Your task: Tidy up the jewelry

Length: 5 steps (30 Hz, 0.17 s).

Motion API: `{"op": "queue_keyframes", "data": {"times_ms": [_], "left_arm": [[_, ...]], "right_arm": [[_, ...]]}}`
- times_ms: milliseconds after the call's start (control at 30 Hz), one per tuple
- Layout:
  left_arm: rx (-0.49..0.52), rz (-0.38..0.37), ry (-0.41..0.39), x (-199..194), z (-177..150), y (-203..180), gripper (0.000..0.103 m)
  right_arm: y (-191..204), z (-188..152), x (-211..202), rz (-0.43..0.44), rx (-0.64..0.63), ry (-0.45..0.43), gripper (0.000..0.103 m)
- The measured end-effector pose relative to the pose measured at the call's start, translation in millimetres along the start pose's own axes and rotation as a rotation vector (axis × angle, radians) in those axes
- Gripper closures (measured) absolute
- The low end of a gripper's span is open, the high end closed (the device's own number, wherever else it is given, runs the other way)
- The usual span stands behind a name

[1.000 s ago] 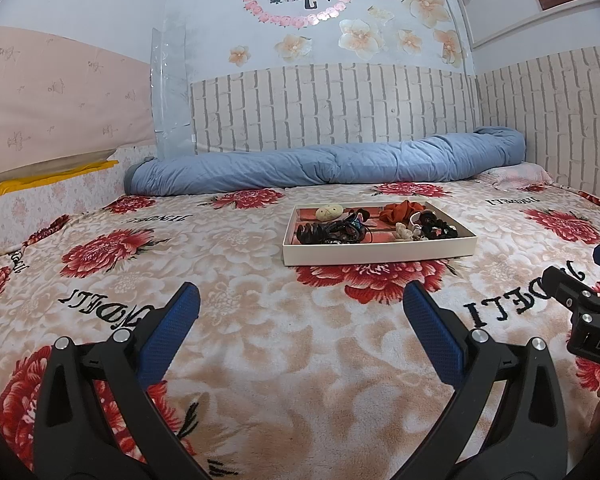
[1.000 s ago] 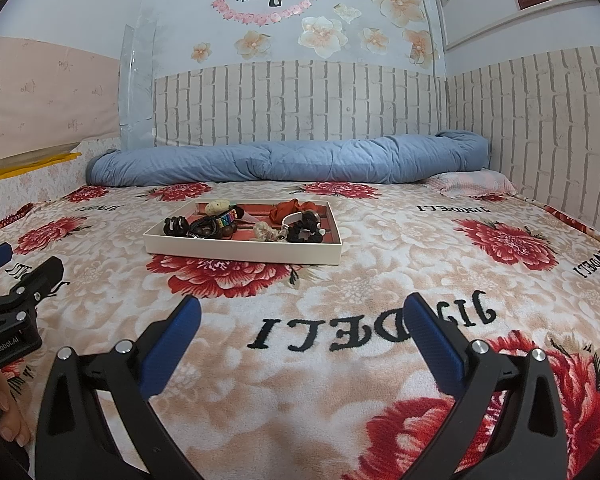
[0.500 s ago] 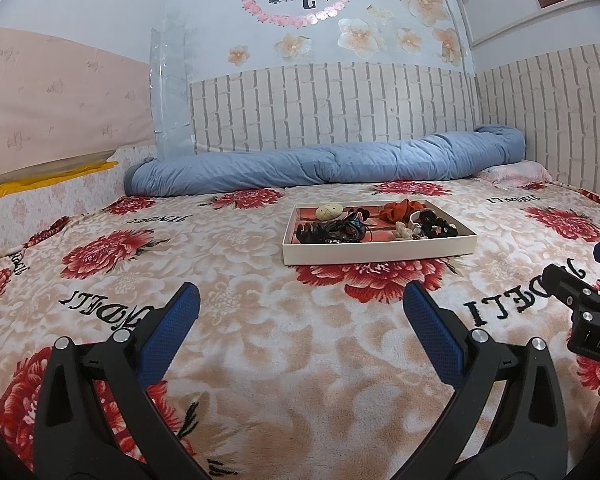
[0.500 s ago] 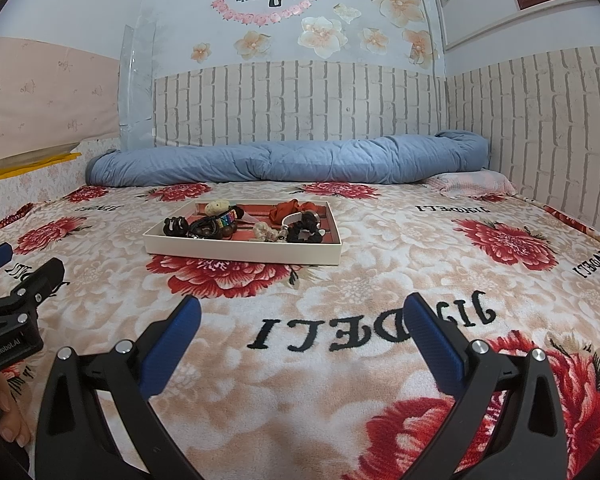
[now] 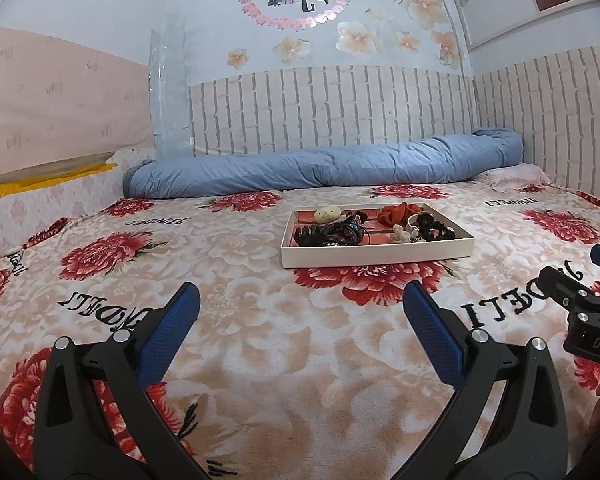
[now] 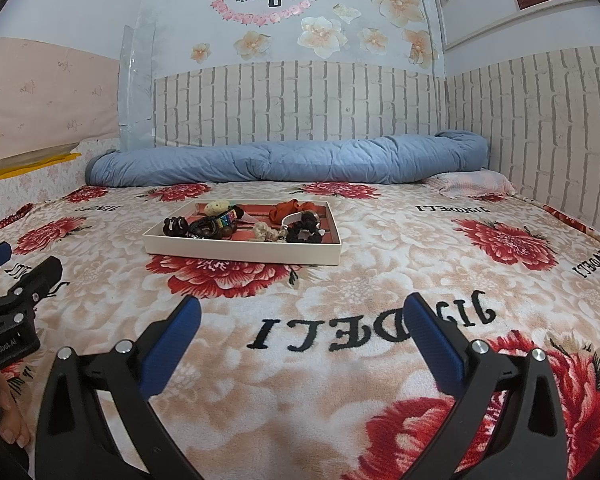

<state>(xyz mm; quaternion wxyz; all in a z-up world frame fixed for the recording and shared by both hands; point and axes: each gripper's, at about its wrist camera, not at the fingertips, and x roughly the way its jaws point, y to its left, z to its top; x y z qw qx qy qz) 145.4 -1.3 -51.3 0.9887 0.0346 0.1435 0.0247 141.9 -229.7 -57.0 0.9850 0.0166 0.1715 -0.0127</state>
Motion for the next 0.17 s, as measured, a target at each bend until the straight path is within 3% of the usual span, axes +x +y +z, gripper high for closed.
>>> {"op": "queue_keyframes", "data": {"times_ms": [167], "left_arm": [[-0.003, -0.001, 0.002, 0.3, 0.0, 0.6, 0.005]], "right_arm": [[-0.1, 0.0, -0.2, 0.0, -0.001, 0.0, 0.004]]}}
